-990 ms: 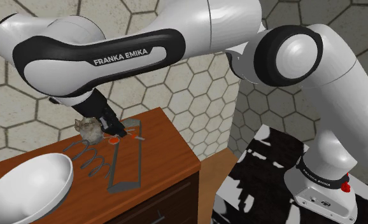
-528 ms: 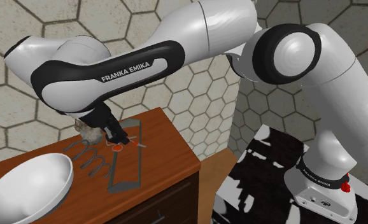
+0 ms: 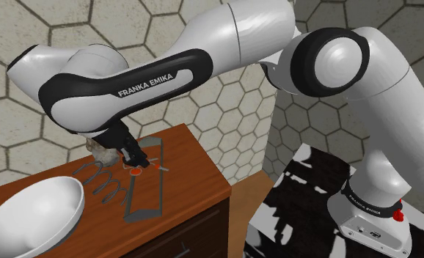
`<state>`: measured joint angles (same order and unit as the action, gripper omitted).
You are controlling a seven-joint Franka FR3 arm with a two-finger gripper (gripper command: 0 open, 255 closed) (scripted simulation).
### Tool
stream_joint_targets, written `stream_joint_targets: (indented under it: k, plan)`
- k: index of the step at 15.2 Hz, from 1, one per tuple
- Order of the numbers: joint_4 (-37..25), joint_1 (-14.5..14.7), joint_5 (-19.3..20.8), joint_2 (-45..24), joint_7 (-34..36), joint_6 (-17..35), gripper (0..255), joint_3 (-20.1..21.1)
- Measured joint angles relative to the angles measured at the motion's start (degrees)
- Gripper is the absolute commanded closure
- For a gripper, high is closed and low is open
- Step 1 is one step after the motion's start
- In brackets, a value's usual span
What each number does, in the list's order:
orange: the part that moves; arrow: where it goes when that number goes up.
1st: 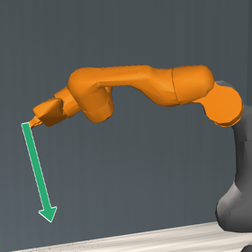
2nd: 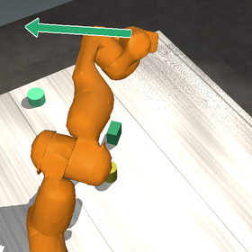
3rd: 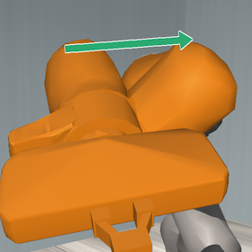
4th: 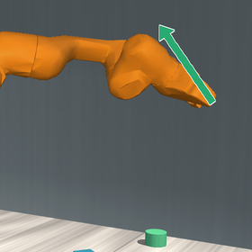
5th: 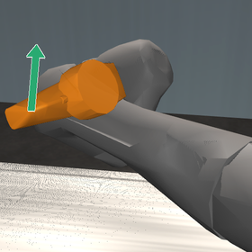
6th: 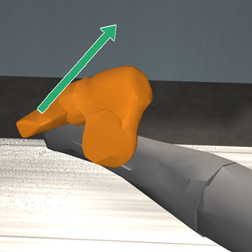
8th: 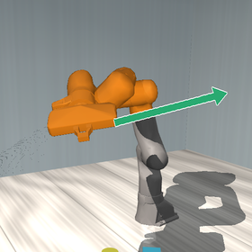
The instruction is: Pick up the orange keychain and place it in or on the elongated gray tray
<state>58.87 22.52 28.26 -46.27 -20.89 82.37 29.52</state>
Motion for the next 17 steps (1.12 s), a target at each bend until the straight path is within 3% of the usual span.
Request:
stream_joint_targets:
  k: [7, 11, 17]
  plan:
    - [-1.3, 0.5, 0.0, -0.3, -0.2, -0.9, 0, -0.1]
    - [-20.0, 6.7, 1.6, -7.1, -3.4, -10.9, 0, -1.9]
    - [-23.3, 7.8, 1.8, -8.3, -4.0, -12.9, 0, -2.4]
